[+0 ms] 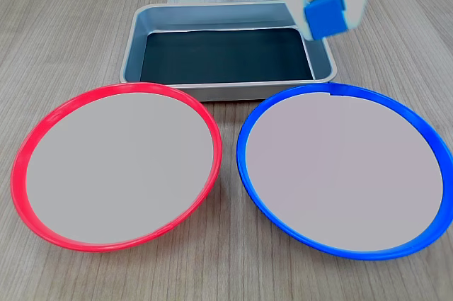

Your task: Move a blue block from tray to blue dish

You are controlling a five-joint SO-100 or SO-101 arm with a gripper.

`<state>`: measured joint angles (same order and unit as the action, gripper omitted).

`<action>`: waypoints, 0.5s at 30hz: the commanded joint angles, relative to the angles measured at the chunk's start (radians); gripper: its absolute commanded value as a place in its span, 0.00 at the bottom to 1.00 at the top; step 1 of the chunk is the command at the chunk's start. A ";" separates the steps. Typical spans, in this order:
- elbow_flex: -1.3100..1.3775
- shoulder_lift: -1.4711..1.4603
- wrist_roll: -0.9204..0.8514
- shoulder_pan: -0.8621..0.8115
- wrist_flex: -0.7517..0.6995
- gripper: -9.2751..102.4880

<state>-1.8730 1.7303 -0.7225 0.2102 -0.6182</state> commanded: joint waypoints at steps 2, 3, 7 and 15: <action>0.179 -0.279 0.038 0.018 0.167 0.08; 0.232 -0.356 0.029 0.018 0.170 0.08; 0.377 -0.554 -0.002 0.005 0.150 0.10; 0.400 -0.632 -0.032 -0.009 0.135 0.25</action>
<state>-1.5018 1.0815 -0.7655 0.2163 -0.4801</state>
